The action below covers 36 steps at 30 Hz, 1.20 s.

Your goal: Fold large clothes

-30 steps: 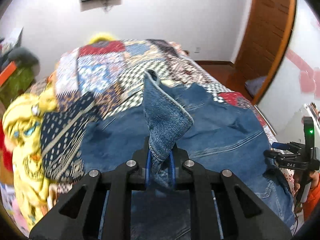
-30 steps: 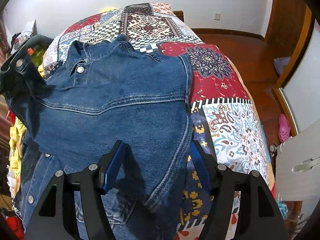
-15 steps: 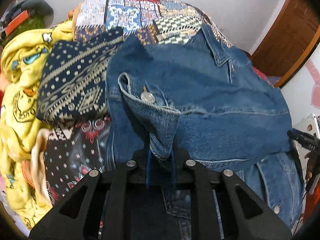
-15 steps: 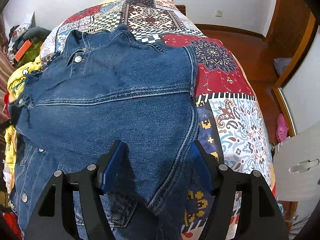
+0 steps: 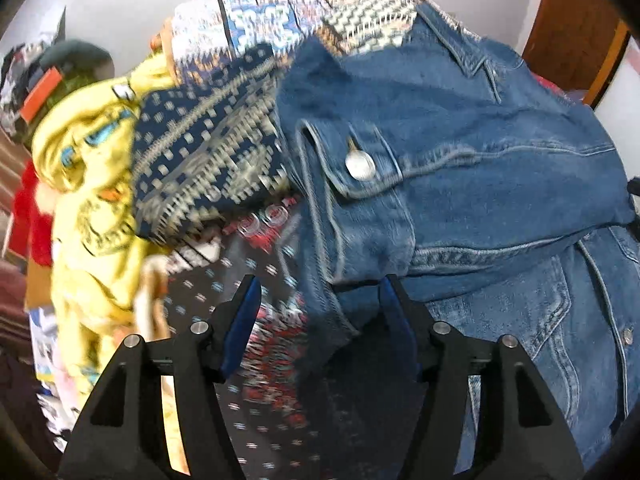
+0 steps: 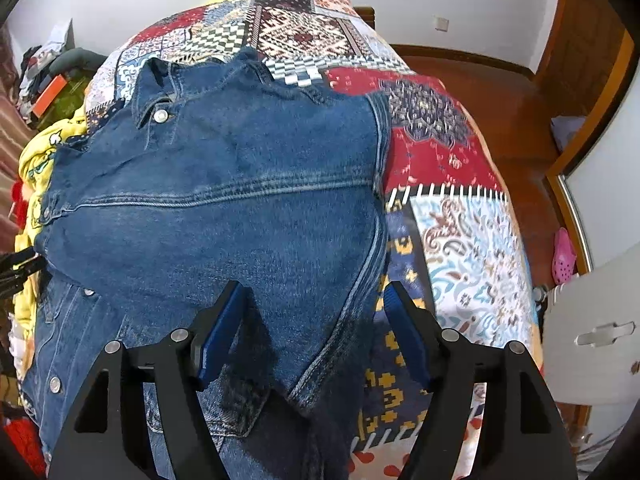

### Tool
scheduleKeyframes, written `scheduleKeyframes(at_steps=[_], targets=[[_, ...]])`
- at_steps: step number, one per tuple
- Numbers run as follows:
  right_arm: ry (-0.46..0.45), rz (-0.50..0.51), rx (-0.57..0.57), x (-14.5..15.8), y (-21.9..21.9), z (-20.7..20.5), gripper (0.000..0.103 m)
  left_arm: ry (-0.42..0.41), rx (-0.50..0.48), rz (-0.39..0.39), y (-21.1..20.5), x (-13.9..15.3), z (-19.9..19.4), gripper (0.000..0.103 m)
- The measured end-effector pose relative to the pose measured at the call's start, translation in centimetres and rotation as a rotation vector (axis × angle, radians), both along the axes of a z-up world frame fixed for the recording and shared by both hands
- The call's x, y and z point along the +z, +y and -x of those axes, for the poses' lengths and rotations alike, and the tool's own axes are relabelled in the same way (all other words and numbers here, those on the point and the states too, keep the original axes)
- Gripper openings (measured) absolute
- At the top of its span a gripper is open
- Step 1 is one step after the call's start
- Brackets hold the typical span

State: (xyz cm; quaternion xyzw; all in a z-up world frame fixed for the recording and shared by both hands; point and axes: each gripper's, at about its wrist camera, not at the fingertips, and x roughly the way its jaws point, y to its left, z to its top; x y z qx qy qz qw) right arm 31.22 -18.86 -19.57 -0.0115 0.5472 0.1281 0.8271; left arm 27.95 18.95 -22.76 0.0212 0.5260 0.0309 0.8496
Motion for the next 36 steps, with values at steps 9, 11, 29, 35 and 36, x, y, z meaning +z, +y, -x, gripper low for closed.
scheduleKeyframes(at_steps=[9, 11, 29, 35, 36], targets=[[-0.075, -0.029, -0.025, 2.6, -0.8, -4.3, 0.068, -0.156, 0.073, 0.052, 3.7, 4.5, -5.7, 0.066], [-0.066, -0.048, -0.037, 2.3, -0.9, -5.9, 0.068, -0.148, 0.085, 0.058, 4.3, 4.0, -7.4, 0.066], [0.048, -0.088, -0.074, -3.3, -1.1, -13.2, 0.018, -0.105, 0.152, 0.263, 4.9, -1.2, -14.4, 0.017], [-0.014, -0.07, -0.031, 0.1, 0.8, -14.9, 0.017, -0.226, 0.203, 0.258, 4.7, 2.8, -13.4, 0.008], [-0.031, -0.056, -0.015, 0.7, 1.5, -15.3, 0.017, -0.235, 0.204, 0.26, 4.8, 3.1, -13.4, 0.008]])
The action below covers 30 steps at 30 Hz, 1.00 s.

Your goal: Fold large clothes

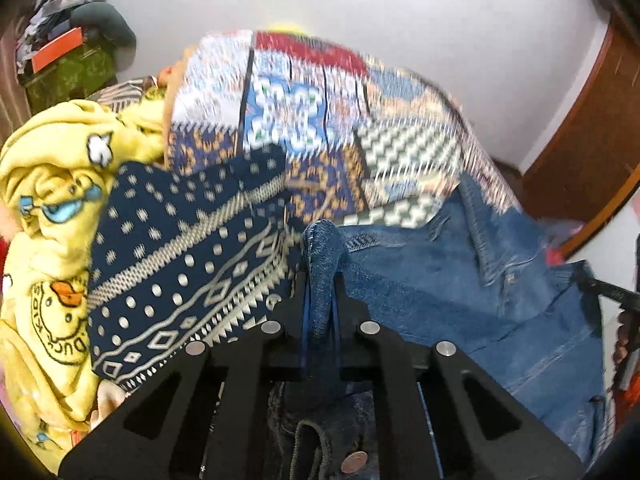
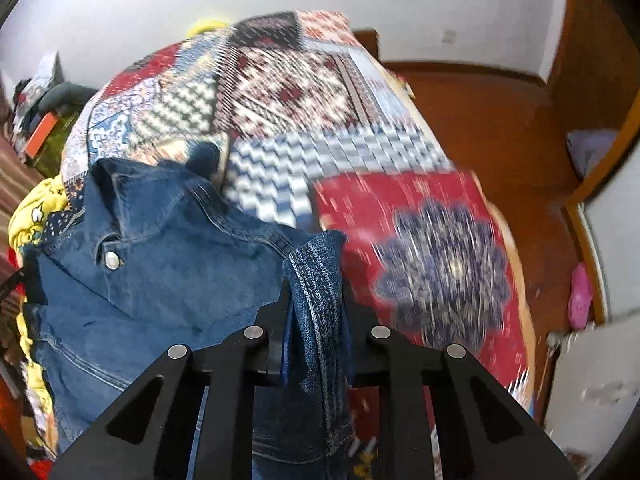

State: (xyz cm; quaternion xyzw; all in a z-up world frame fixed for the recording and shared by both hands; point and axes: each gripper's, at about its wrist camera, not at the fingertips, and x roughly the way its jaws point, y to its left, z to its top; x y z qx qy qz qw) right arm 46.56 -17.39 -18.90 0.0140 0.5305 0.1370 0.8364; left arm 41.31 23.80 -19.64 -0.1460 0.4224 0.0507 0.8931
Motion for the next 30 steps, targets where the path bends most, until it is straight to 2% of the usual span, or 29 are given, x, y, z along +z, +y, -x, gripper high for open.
scheduleKeyframes(at_steps=[3, 7, 11, 13, 14, 17, 18, 22, 25, 28, 30], targets=[[-0.049, 0.042, 0.035, 1.1, 1.9, -1.1, 0.017, 0.027, 0.011, -0.064, 0.5, 0.3, -0.8, 0.009], [-0.042, 0.104, 0.039, -0.5, 3.4, -2.6, 0.017, 0.135, 0.027, -0.092, 1.7, -2.6, -2.2, 0.011], [0.008, 0.143, 0.027, -3.4, 2.8, -2.8, 0.019, 0.164, 0.062, -0.075, 3.1, -5.1, -2.4, 0.028], [0.009, 0.152, 0.013, -4.1, 2.2, -2.4, 0.023, 0.169, 0.065, -0.085, 3.2, -5.7, -2.3, 0.034], [0.006, 0.142, 0.007, -4.1, 2.0, -2.3, 0.029, 0.168, 0.065, -0.092, 3.1, -5.6, -2.2, 0.037], [0.012, 0.138, -0.039, -3.6, 0.9, -1.6, 0.049, 0.166, 0.06, -0.135, 2.6, -4.9, -1.5, 0.038], [0.021, 0.133, -0.056, -3.3, 0.5, -1.4, 0.051, 0.165, 0.056, -0.157, 2.4, -4.4, -1.2, 0.038], [0.057, 0.065, -0.081, -1.7, -0.8, -0.2, 0.051, 0.159, 0.034, -0.228, 1.5, -2.0, 0.5, 0.038], [0.037, 0.055, -0.077, 0.4, -1.3, 1.6, 0.051, 0.134, 0.007, -0.249, 0.8, 0.0, 2.1, 0.038], [-0.007, 0.043, -0.055, 3.1, -1.5, 4.2, 0.052, 0.094, -0.018, -0.258, -0.2, 2.4, 4.5, 0.045], [-0.037, 0.033, -0.039, 4.8, -1.6, 5.8, 0.059, 0.052, -0.041, -0.255, -1.0, 4.0, 6.5, 0.054]])
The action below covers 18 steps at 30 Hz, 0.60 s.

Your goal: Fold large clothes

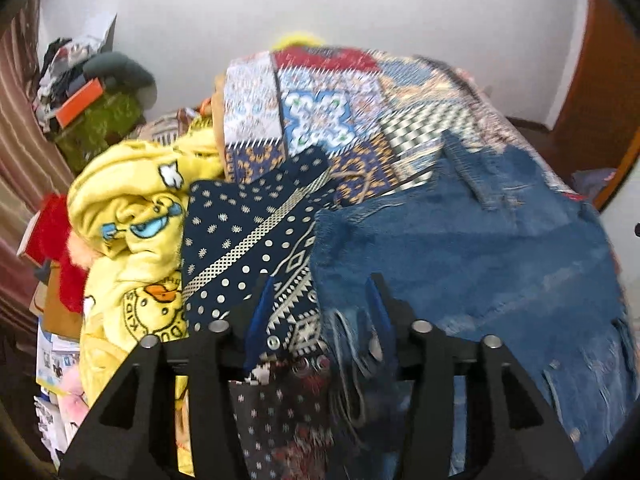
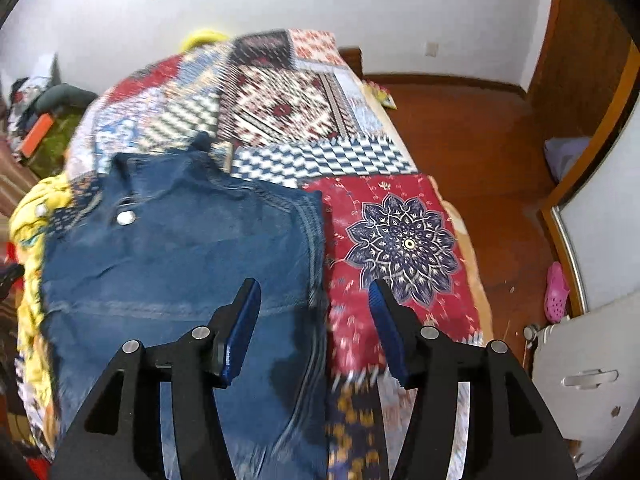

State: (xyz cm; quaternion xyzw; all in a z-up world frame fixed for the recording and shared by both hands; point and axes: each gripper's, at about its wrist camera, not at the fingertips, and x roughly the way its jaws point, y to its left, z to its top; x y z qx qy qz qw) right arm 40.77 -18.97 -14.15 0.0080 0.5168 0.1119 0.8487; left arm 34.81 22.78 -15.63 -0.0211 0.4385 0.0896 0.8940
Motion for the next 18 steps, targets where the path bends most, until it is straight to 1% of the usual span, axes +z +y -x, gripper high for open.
scheduleKeyframes(at_steps=[1, 3, 4, 6, 8, 12, 15, 18], targets=[[-0.018, -0.001, 0.006, 0.9, 0.0, 1.1, 0.061, -0.022, -0.019, 0.005, -0.5, 0.8, 1.2, 0.058], [-0.064, -0.001, 0.017, 2.6, 0.0, 3.2, 0.07, -0.052, -0.042, 0.01, -1.2, 2.1, 3.3, 0.068], [-0.079, 0.004, 0.019, 2.9, 0.0, 3.6, 0.072, -0.062, -0.052, 0.014, -1.5, 2.5, 4.2, 0.07], [-0.121, 0.019, 0.037, 4.2, 0.2, 5.9, 0.077, -0.066, -0.063, 0.03, -2.0, 3.0, 5.8, 0.077], [-0.144, 0.027, 0.057, 4.9, 0.4, 7.9, 0.082, -0.057, -0.071, 0.047, -2.3, 3.1, 7.2, 0.078], [-0.158, 0.019, 0.095, 4.8, 0.6, 11.2, 0.082, -0.014, -0.066, 0.077, -2.7, 2.1, 10.2, 0.078], [-0.14, 0.007, 0.109, 3.7, 0.3, 13.7, 0.082, 0.036, -0.06, 0.087, -2.9, 0.4, 12.2, 0.078], [-0.092, 0.003, 0.09, 2.0, -0.4, 15.7, 0.082, 0.067, -0.061, 0.116, -3.2, -1.2, 14.3, 0.078]])
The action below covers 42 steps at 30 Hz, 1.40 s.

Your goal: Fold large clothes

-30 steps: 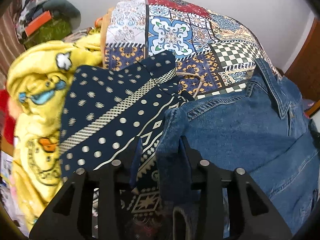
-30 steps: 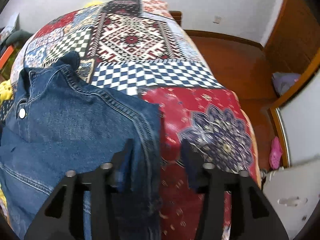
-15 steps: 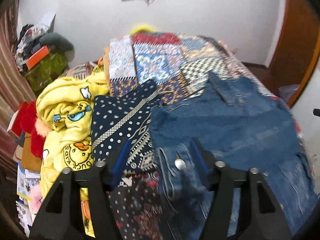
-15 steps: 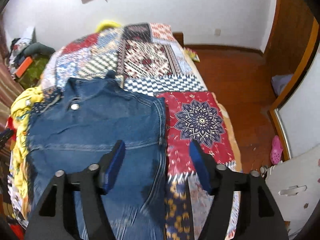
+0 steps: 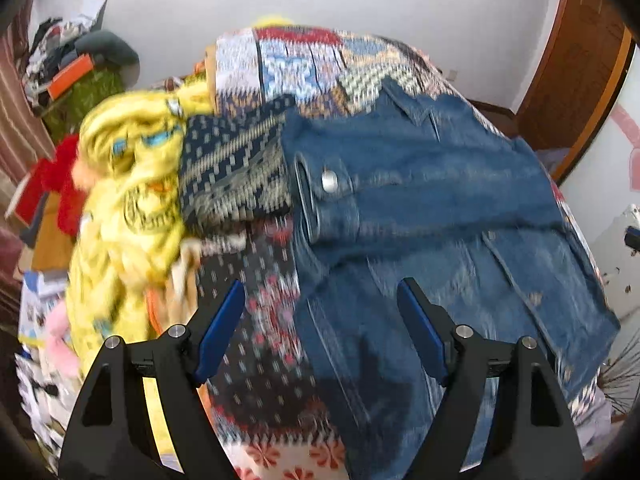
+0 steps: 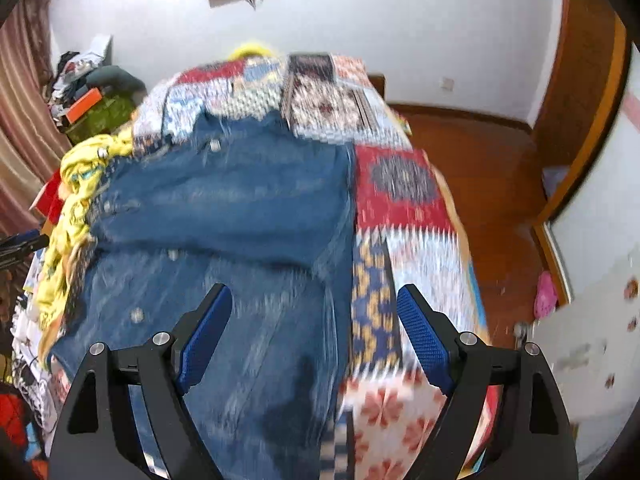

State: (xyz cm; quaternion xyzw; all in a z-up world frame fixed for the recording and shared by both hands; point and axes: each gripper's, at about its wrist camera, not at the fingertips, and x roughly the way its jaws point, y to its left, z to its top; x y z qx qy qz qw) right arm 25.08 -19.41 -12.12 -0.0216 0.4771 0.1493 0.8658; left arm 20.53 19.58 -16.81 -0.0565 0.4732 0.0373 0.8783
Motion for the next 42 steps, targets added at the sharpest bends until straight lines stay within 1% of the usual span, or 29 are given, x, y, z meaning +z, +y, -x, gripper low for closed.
scheduleKeyframes(at_steps=[2, 5, 7, 9, 10, 11, 14, 16, 18, 19, 20, 21, 22, 23, 24, 25, 26, 27, 28, 29, 30, 31, 33, 34, 35, 37, 40, 42], targets=[[0.04, -0.012, -0.01, -1.3, -0.7, 1.2, 0.082, 0.033, -0.006, 0.027, -0.2, -1.2, 1.1, 0.078], [0.082, -0.001, -0.048, -3.2, -1.5, 2.6, 0.082, 0.088, -0.001, 0.075, -0.5, -3.4, 2.8, 0.078], [0.113, -0.001, -0.065, -4.4, -2.2, 3.3, 0.082, 0.132, 0.014, 0.13, -0.6, -5.0, 4.0, 0.078], [0.142, -0.015, -0.081, -5.3, -2.6, 3.7, 0.082, 0.152, 0.038, 0.18, -0.6, -6.1, 4.8, 0.078], [0.158, -0.029, -0.088, -5.8, -2.7, 4.0, 0.082, 0.169, 0.057, 0.224, -0.6, -6.9, 5.5, 0.078], [0.17, -0.043, -0.094, -6.2, -2.9, 4.2, 0.082, 0.179, 0.063, 0.248, -0.7, -7.4, 5.9, 0.078], [0.203, -0.074, -0.096, -7.3, -2.7, 4.8, 0.082, 0.237, 0.093, 0.343, -0.8, -9.3, 7.3, 0.078], [0.226, -0.083, -0.086, -7.8, -2.4, 5.0, 0.082, 0.254, 0.107, 0.395, -0.7, -10.0, 8.1, 0.078], [0.237, -0.107, -0.07, -8.0, -2.0, 5.0, 0.078, 0.26, 0.123, 0.451, -0.7, -10.3, 8.6, 0.078], [0.239, -0.118, -0.061, -7.9, -1.8, 5.2, 0.074, 0.265, 0.129, 0.473, -0.7, -10.4, 8.7, 0.078], [0.246, -0.133, -0.05, -8.0, -1.6, 5.2, 0.071, 0.273, 0.137, 0.514, -0.8, -10.7, 8.9, 0.078], [0.258, -0.153, -0.034, -8.1, -1.3, 5.2, 0.065, 0.273, 0.134, 0.529, -1.0, -10.8, 9.1, 0.078], [0.268, -0.166, -0.019, -8.3, -0.9, 5.5, 0.06, 0.266, 0.123, 0.541, -1.4, -10.8, 9.2, 0.078], [0.273, -0.163, -0.011, -8.5, -0.5, 5.4, 0.058, 0.26, 0.117, 0.545, -1.7, -10.8, 9.4, 0.074], [0.268, -0.148, -0.012, -8.6, -0.1, 5.4, 0.056, 0.252, 0.113, 0.543, -2.1, -10.7, 9.5, 0.067], [0.262, -0.144, -0.012, -8.7, 0.0, 5.2, 0.055, 0.249, 0.11, 0.54, -2.4, -10.6, 9.4, 0.065], [0.26, -0.144, -0.013, -8.7, 0.2, 5.1, 0.051, 0.245, 0.116, 0.534, -2.6, -10.5, 9.3, 0.06], [0.263, -0.14, -0.013, -8.7, 0.3, 4.9, 0.044, 0.241, 0.121, 0.531, -2.6, -10.3, 9.2, 0.052], [0.263, -0.143, -0.012, -8.8, 0.4, 4.8, 0.04, 0.239, 0.131, 0.514, -2.5, -10.1, 9.0, 0.047], [0.262, -0.145, -0.01, -8.8, 0.5, 4.9, 0.033, 0.238, 0.136, 0.493, -2.5, -9.9, 9.0, 0.035], [0.266, -0.149, -0.005, -8.8, 0.6, 4.8, 0.029, 0.23, 0.128, 0.47, -2.7, -9.4, 8.8, 0.028], [0.269, -0.157, 0.004, -8.7, 0.5, 4.8, 0.026, 0.214, 0.118, 0.439, -3.0, -8.8, 8.7, 0.026], [0.269, -0.168, 0.022, -8.3, 0.5, 4.8, 0.02, 0.189, 0.087, 0.364, -3.4, -7.6, 8.0, 0.017], [0.268, -0.175, 0.029, -8.1, 0.3, 4.8, 0.019, 0.164, 0.065, 0.314, -4.0, -6.7, 7.9, 0.015], [0.269, -0.182, 0.034, -8.0, 0.3, 4.7, 0.017, 0.148, 0.052, 0.284, -4.1, -6.4, 7.7, 0.012], [0.264, -0.196, 0.044, -7.5, 0.3, 4.4, 0.016, 0.102, 0.026, 0.222, -4.9, -4.6, 7.2, 0.011], [0.247, -0.222, 0.061, -6.6, 0.3, 3.7, 0.015, 0.034, 0.018, 0.215, -4.7, -2.0, 6.1, 0.011], [0.2, -0.212, 0.085, -5.6, 0.6, 3.2, 0.015, -0.009, 0.019, 0.25, -4.1, -0.6, 5.2, 0.01]])
